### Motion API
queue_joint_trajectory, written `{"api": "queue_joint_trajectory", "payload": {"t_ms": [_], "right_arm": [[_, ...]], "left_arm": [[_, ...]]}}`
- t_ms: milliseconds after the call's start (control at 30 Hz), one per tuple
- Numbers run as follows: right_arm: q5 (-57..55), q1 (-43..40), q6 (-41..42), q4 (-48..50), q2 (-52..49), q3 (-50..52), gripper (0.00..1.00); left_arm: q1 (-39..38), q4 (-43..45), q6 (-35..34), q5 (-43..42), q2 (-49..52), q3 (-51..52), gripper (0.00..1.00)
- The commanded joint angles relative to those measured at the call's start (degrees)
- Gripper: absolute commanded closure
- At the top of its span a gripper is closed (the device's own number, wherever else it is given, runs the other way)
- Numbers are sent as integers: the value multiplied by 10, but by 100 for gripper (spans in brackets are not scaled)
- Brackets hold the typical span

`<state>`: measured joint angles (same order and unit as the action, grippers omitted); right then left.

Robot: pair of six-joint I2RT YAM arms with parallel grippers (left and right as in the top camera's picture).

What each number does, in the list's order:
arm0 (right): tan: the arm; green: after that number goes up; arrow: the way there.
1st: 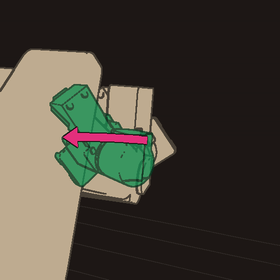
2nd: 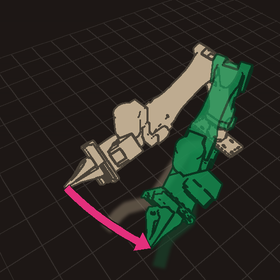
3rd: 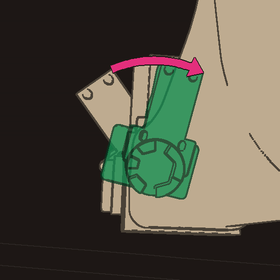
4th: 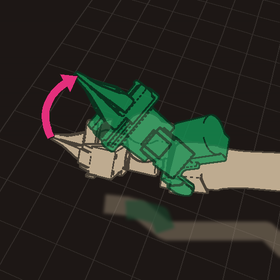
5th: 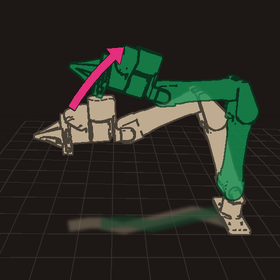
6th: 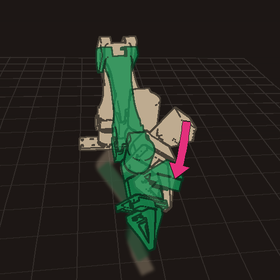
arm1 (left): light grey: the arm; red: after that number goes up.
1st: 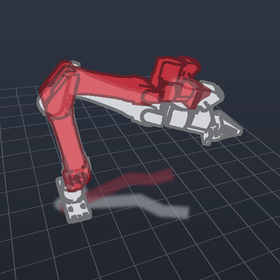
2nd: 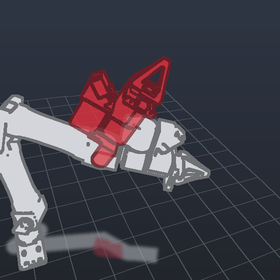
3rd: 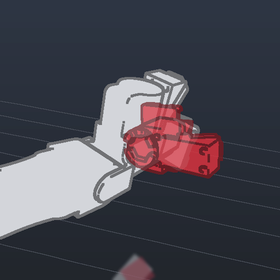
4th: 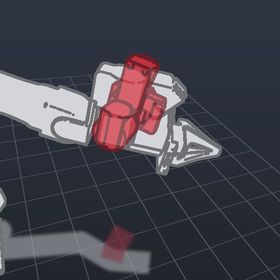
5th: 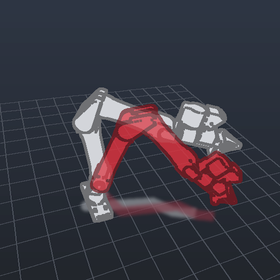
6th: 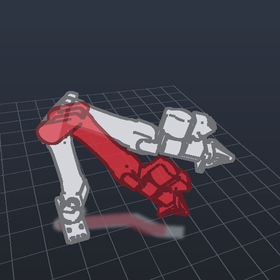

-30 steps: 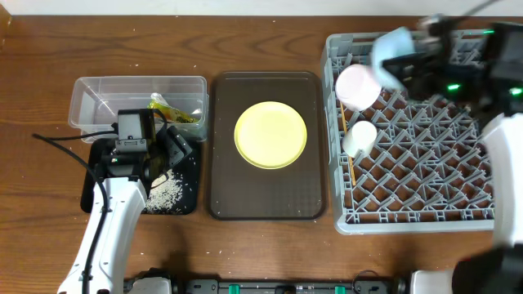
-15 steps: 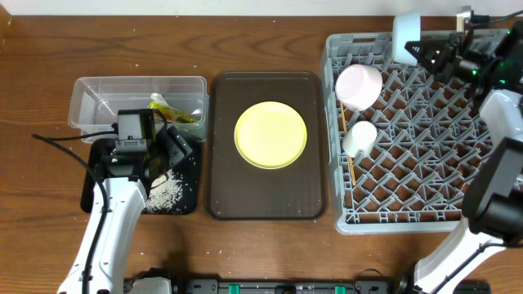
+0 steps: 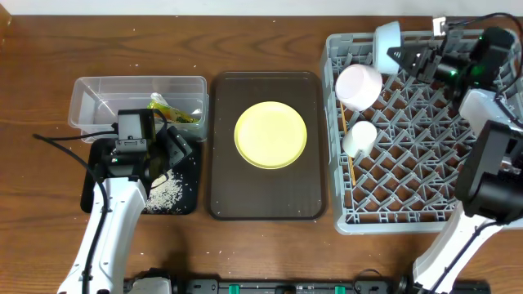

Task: Sort waste into correct bins and load items into the dishwasher rack
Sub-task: 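Carry the blue bowl to the rack's back-right area and lower it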

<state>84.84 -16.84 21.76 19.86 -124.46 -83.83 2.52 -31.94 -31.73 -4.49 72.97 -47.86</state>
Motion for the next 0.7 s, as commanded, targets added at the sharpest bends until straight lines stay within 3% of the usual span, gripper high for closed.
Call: {"api": "queue_joint_trajectory", "payload": {"t_ms": [0,200,567,600,667], "right_arm": [[-2,1,16,0,-12,-5,99],[-1,-14,40,-10,-12,-5,99],[3,-60,40,-105,-12,-5,88],[3,-63,42,-112,-12,-5,84],[3,-69,56,-123,-12,-5,64]], "left_arm": [[2,-1,-3,7,-4,3,13],[2,-2,-3,7,-4,3,13],[2,-3,-3,7,-4,3,13],[2,-3,-3,7,-4,3,13],[2,-3,-3,7,-4,3,13]]}}
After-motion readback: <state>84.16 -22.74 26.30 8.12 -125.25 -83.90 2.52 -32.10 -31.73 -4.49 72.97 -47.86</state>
